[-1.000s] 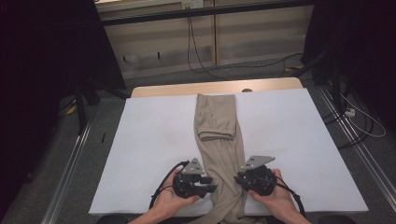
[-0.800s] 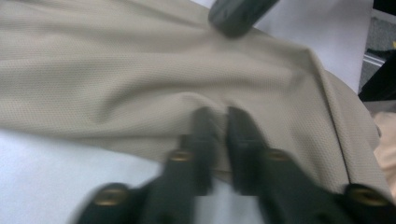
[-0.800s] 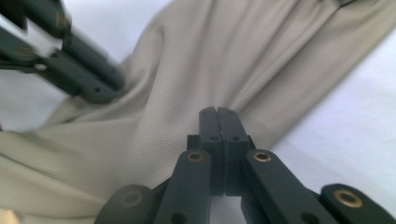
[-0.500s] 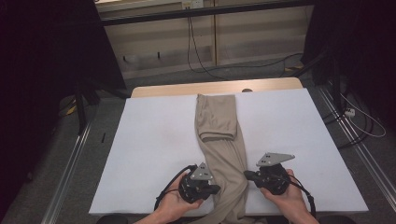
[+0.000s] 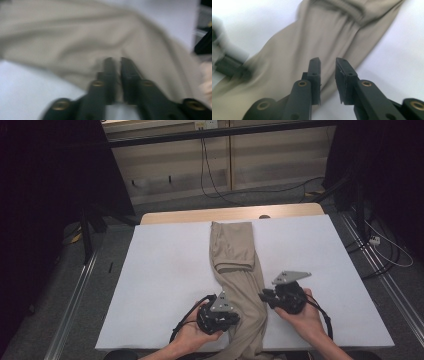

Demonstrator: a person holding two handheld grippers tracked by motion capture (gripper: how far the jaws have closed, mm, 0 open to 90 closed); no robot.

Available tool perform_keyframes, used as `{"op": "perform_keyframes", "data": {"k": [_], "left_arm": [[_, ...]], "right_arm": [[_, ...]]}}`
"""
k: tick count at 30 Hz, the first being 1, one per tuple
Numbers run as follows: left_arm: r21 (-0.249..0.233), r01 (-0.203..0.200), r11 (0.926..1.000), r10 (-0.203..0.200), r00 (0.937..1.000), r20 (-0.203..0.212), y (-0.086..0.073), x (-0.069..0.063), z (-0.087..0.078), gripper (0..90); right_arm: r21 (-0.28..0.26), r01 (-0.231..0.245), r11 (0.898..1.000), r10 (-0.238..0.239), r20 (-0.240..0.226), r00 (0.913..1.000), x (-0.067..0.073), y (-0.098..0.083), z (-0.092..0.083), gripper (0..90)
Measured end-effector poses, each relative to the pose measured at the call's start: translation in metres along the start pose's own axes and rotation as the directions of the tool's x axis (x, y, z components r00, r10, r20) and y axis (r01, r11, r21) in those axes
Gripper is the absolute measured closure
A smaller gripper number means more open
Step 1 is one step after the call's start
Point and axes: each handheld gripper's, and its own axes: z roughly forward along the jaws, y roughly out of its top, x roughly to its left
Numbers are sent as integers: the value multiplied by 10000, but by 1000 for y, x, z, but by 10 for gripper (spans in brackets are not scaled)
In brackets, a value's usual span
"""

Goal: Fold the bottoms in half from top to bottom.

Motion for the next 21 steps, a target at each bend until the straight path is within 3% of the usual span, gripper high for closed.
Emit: {"op": "perform_keyframes", "data": {"k": [2, 3, 7, 10, 11, 13, 15, 21], "left_arm": [[218, 68, 9997, -69, 10000, 62, 0, 2, -4, 900], [97, 278, 9996, -280, 9995, 117, -2, 1, -4, 900], [239, 243, 9994, -250, 9993, 270, -5, -3, -11, 900], [51, 417, 9991, -419, 9983, 415, -9, -4, -12, 900], [-12, 420, 9991, -419, 9981, 462, -10, -3, -12, 900], [86, 402, 9992, -406, 9979, 507, -10, -2, -13, 900], [15, 510, 9987, -511, 9974, 505, -10, -3, -12, 900], [50, 462, 9989, -464, 9966, 682, -10, -3, -10, 900]], "right_arm": [[-17, 87, 10000, -87, 48, 10000, -11, 13, 17, 720], [14, 6, 10000, -7, 142, 9999, -18, 20, 29, 716], [137, -343, 9993, 337, 418, 9986, -34, 33, 59, 712], [310, -548, 9980, 528, 610, 9967, -40, 36, 70, 817], [305, -698, 9971, 681, 554, 9961, -41, 34, 72, 884], [198, -933, 9954, 921, 541, 9943, -42, 31, 70, 900], [181, -637, 9978, 619, 873, 9943, -41, 31, 64, 900], [381, -566, 9977, 499, 1583, 9861, -45, 25, 54, 900]]}}
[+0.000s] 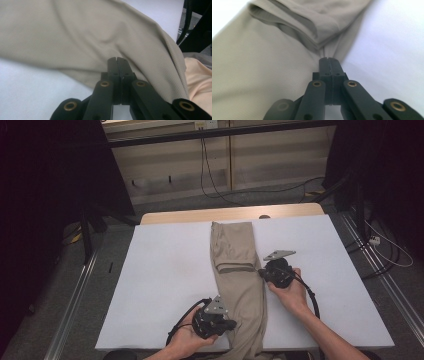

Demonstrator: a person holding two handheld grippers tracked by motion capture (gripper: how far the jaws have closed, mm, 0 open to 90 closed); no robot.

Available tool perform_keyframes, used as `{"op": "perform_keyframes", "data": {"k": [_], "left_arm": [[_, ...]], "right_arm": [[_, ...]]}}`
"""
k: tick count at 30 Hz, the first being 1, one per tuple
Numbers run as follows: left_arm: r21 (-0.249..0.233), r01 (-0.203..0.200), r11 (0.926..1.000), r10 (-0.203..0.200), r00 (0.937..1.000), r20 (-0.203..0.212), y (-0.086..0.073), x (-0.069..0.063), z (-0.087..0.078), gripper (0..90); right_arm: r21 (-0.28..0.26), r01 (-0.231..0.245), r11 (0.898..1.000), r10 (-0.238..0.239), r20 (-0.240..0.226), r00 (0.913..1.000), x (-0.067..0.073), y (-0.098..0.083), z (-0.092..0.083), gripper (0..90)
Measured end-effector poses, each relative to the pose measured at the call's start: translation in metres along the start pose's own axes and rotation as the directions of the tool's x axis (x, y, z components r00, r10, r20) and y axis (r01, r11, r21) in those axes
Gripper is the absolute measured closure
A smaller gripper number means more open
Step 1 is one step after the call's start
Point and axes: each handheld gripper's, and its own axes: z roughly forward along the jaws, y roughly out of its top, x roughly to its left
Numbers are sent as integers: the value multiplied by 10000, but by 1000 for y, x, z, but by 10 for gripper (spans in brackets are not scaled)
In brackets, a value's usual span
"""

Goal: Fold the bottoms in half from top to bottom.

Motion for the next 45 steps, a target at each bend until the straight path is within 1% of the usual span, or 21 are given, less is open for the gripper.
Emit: {"op": "perform_keyframes", "data": {"k": [4, 6, 8, 11, 13, 15, 17, 19, 21, 24, 25, 26, 27, 30, 32, 35, 36, 38, 41, 43, 45], "left_arm": [[-77, 180, 9998, -177, 9993, 321, 0, -2, 0, 883], [-126, 257, 9996, -252, 9989, 391, 2, 1, -4, 807], [-367, 236, 9990, -236, 9997, 6, 4, 6, -11, 714], [-857, 508, 9950, -551, 9973, -487, 10, 23, -21, 590], [-1188, 701, 9904, -813, 9924, -925, 14, 38, -23, 535], [-1023, 752, 9919, -905, 9838, -1546, 21, 56, -18, 386], [-1194, 790, 9897, -1015, 9753, -1963, 23, 69, -15, 375], [-1068, 697, 9918, -940, 9653, -2438, 30, 85, -10, 356], [-1367, 746, 9878, -1080, 9605, -2563, 36, 100, -7, 323], [-1615, 880, 9829, -1300, 9535, -2720, 45, 118, -6, 325], [-1638, 931, 9821, -1339, 9564, -2595, 48, 123, -5, 348], [-1537, 1003, 9830, -1383, 9552, -2615, 51, 128, -3, 374], [-1479, 1008, 9839, -1394, 9499, -2797, 55, 133, -1, 367], [-1518, 880, 9845, -1321, 9412, -3109, 60, 144, 3, 374], [-1616, 766, 9839, -1230, 9457, -3009, 61, 152, 7, 374], [-1663, 524, 9847, -1027, 9452, -3099, 59, 155, 12, 352], [-1593, 473, 9861, -970, 9421, -3209, 59, 155, 13, 353], [-1626, 362, 9860, -865, 9455, -3140, 58, 157, 15, 347], [-1629, 158, 9865, -690, 9428, -3262, 59, 157, 19, 327], [-1385, 109, 9903, -583, 9376, -3428, 60, 157, 25, 304], [-1242, 20, 9923, -447, 9387, -3418, 62, 158, 29, 292]], "right_arm": [[176, -35, 9998, 33, 87, 10000, -2, -5, -2, 892], [115, -77, 9999, 75, 105, 9999, -4, -5, -3, 807], [-43, -51, 10000, 50, -205, 9998, -6, -4, -5, 747], [-286, -121, 9995, 101, -689, 9976, -10, 1, -8, 643], [-284, -37, 9996, 12, -908, 9959, -11, 4, -7, 618], [-341, 165, 9993, -201, -1087, 9939, -9, 8, -3, 579], [-413, 391, 9984, -431, -1007, 9940, -7, 12, 2, 527], [-501, 613, 9969, -660, -988, 9929, -7, 16, 5, 512], [-620, 501, 9968, -562, -999, 9934, -8, 20, 7, 447], [-943, 500, 9943, -601, -1080, 9923, -12, 31, 7, 447], [-1076, 457, 9931, -573, -1072, 9926, -13, 35, 7, 456], [-1186, 500, 9917, -637, -1147, 9914, -14, 39, 7, 474], [-1334, 524, 9897, -679, -1140, 9912, -15, 42, 8, 487], [-1286, 842, 9881, -1006, -1268, 9868, -13, 44, 14, 569], [-985, 1010, 9900, -1143, -1402, 9835, -11, 41, 21, 585], [-561, 1160, 9917, -1226, -1330, 9835, -9, 35, 30, 592], [-575, 1132, 9919, -1200, -1337, 9837, -9, 35, 30, 601], [-626, 1096, 9920, -1168, -1278, 9849, -10, 37, 28, 633], [-536, 956, 9940, -1020, -1330, 9859, -13, 35, 31, 652], [-545, 823, 9951, -889, -1333, 9871, -16, 35, 32, 673], [-559, 713, 9959, -782, -1331, 9880, -18, 35, 33, 691]]}}
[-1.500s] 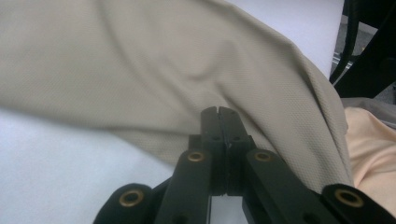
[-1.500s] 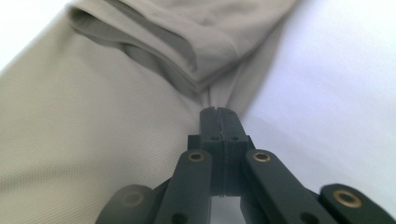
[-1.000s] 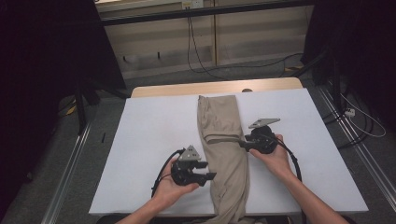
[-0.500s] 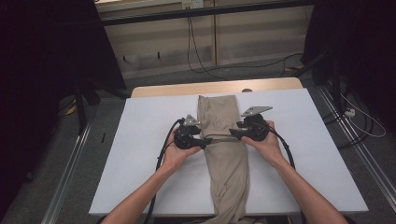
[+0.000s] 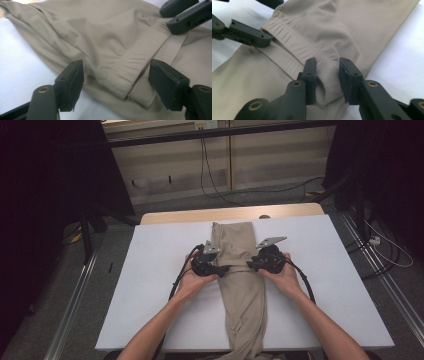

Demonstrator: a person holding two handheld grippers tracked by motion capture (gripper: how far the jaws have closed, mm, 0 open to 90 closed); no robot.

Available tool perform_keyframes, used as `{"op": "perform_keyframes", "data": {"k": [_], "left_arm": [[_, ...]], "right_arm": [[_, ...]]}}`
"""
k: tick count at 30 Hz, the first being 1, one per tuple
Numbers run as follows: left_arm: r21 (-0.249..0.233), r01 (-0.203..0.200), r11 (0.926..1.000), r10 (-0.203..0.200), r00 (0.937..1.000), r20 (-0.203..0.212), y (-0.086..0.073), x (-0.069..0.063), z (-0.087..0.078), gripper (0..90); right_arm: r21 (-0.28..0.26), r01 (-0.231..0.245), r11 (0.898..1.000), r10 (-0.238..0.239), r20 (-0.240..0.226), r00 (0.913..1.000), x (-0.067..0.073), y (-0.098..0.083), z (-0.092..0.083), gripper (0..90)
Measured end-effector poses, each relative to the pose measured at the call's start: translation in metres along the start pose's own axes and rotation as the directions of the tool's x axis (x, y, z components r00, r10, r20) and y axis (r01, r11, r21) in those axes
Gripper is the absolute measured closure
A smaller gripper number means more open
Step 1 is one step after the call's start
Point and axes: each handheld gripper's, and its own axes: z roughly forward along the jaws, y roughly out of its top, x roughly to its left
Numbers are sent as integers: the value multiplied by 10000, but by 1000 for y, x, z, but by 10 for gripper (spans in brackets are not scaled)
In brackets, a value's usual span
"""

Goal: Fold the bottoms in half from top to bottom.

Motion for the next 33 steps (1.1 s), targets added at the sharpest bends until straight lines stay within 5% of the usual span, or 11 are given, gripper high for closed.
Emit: {"op": "perform_keyframes", "data": {"k": [5, 11, 14, 18, 23, 33], "left_arm": [[55, -141, 9999, 140, 9998, 148, 4, 0, -1, 355], [-149, -493, 9987, 497, 9983, 303, 6, -7, -13, 282], [120, -821, 9965, 815, 9955, 475, 1, -10, -8, 284], [518, -1151, 9920, 1144, 9933, 168, -1, -13, -2, 344], [-203, 75, 9998, -74, 10000, 59, 3, 0, -11, 622], [-175, 688, 9975, -687, 9976, 84, 11, 8, 0, 755]], "right_arm": [[-55, -79, 10000, 79, -29, 10000, -1, 0, -1, 695], [-76, -65, 9999, 65, -6, 10000, 0, 1, -6, 694], [-56, -55, 10000, 55, -28, 10000, 1, 1, -7, 690], [-122, 6, 9999, -9, -210, 9998, 2, 1, -10, 643], [-360, 265, 9990, -275, -288, 9992, 4, 1, -14, 535], [-424, 1062, 9934, -1070, -173, 9941, 15, 3, -7, 445]]}}
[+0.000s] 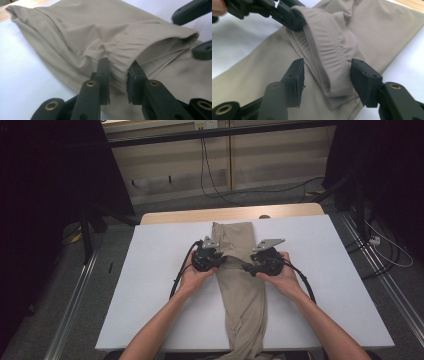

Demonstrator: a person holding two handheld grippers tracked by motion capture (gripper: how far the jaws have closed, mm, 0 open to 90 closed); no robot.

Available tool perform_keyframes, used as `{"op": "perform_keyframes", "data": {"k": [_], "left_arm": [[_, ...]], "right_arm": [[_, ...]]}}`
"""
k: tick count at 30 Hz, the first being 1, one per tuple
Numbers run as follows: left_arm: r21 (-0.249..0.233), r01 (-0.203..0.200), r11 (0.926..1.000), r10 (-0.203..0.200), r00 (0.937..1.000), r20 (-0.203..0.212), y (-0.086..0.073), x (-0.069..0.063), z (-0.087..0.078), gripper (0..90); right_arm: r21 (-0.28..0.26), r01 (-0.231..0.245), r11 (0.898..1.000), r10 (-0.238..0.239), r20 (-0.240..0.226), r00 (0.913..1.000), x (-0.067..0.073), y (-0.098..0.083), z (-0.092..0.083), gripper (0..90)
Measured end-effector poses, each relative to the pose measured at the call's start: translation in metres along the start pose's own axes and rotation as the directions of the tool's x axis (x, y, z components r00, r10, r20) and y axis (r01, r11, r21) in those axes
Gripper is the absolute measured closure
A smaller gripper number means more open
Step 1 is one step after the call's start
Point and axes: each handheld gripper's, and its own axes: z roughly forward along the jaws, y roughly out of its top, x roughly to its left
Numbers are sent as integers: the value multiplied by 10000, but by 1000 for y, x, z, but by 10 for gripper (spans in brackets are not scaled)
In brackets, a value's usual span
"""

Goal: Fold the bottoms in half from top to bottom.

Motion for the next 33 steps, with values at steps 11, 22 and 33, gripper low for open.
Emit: {"op": "perform_keyframes", "data": {"k": [11, 22, 33], "left_arm": [[10, 500, 9987, -500, 9967, 644, 4, 5, 0, 768], [-91, 146, 9999, -135, 9934, 1138, 7, -28, -38, 807], [269, -675, 9974, 601, 9744, 2164, -23, -81, -80, 798]], "right_arm": [[164, -458, 9988, 455, 171, 9988, -11, -3, 3, 804], [-107, -878, 9961, 872, -511, 9949, -3, -2, -31, 846], [110, -268, 9996, 281, -1525, 9879, 43, -30, -75, 845]]}}
